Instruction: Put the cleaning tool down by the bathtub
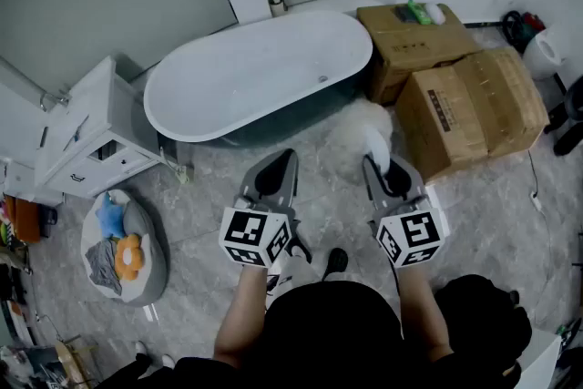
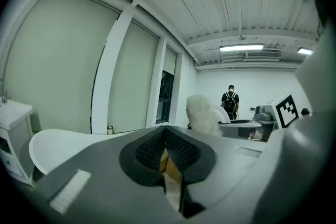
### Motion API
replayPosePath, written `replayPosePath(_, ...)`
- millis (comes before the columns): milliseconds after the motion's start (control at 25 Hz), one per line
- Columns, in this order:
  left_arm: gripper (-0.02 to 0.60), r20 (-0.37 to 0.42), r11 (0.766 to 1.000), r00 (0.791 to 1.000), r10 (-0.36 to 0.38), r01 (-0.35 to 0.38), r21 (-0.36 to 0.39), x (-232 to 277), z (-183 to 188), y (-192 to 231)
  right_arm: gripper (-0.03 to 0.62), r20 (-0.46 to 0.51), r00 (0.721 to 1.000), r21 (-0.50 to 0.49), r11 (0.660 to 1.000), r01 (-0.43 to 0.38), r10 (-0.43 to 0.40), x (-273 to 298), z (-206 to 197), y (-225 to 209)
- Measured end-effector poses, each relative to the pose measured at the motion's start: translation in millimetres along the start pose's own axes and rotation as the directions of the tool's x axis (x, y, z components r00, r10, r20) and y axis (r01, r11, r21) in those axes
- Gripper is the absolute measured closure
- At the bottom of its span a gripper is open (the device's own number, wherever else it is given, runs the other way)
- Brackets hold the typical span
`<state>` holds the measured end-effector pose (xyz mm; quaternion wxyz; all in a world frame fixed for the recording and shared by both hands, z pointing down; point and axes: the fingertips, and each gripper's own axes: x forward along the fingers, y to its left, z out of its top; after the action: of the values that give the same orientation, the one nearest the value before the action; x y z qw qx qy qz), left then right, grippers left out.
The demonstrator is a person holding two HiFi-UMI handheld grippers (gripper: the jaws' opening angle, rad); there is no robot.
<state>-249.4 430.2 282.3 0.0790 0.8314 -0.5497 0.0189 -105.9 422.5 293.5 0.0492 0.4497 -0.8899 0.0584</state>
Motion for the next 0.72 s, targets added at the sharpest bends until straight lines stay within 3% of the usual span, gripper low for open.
replayPosePath(320, 0.583, -0.008, 1.000, 1.000, 0.003, -0.003, -0.006, -17.8, -3.3, -14.6, 0.500, -0.026, 1.000, -0.029, 0.999, -0.018, 0.017, -13.9, -3.3, 17.8)
replayPosePath(720, 0.583, -0.006, 1.000, 1.000, 0.005, -0.005, -0.002, -30.4, -7.4, -27.2, 0.499, -0.021, 0.999, 0.019, 0.999, -0.043, 0.043, -28.1, -12.0, 24.3)
